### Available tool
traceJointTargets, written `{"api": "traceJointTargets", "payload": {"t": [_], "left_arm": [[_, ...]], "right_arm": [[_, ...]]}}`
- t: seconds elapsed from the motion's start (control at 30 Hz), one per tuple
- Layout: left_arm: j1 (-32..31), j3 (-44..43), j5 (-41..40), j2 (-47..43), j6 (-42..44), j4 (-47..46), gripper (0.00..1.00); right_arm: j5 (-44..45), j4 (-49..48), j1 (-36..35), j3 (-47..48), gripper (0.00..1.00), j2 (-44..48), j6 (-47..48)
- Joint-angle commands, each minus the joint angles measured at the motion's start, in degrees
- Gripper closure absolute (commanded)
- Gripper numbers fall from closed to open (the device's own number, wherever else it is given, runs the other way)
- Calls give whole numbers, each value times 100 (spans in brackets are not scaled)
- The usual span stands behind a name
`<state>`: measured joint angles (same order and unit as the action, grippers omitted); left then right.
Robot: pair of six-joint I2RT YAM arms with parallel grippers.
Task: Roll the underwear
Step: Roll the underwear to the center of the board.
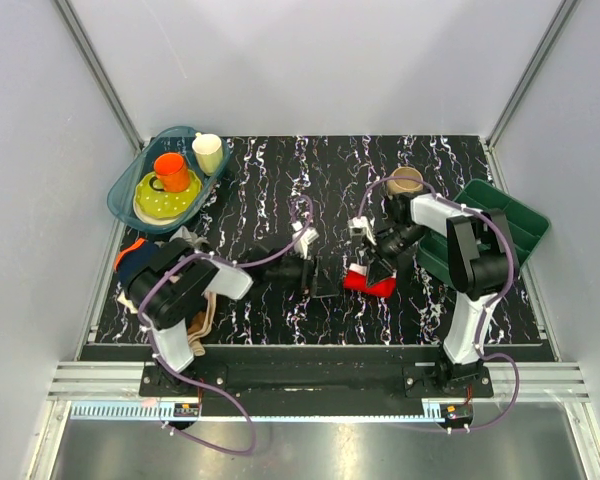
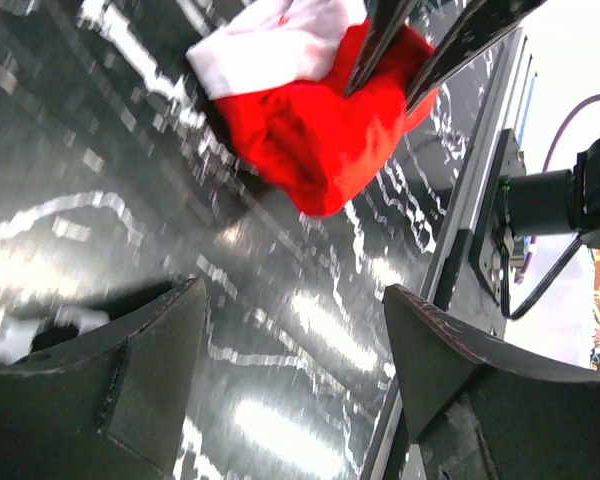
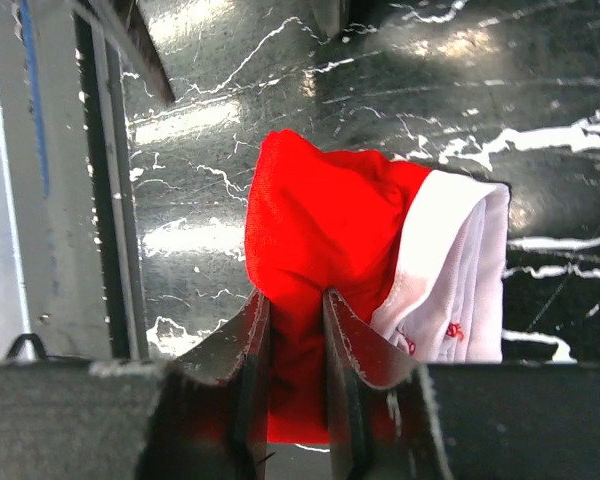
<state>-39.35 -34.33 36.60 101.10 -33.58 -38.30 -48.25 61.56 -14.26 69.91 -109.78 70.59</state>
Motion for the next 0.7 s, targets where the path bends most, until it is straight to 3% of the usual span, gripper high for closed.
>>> {"api": "traceJointTargets", "payload": {"t": [0.0, 0.3, 0.4, 0.67], "left_arm": [[-160, -855, -100, 427, 1, -503, 25], [-266, -2121, -74, 1315, 659, 639, 23], [-318, -2358, 198, 1535, 783, 736, 16], [-608, -3044, 910, 2001, 1099, 1149, 18]], "right_arm": [[-325, 822, 388, 409, 77, -535, -212], [-554, 1244, 705, 735, 76, -949, 34], [-563, 1271, 705, 735, 76, -967, 78], [-563, 1262, 714, 744, 76, -984, 131]]}}
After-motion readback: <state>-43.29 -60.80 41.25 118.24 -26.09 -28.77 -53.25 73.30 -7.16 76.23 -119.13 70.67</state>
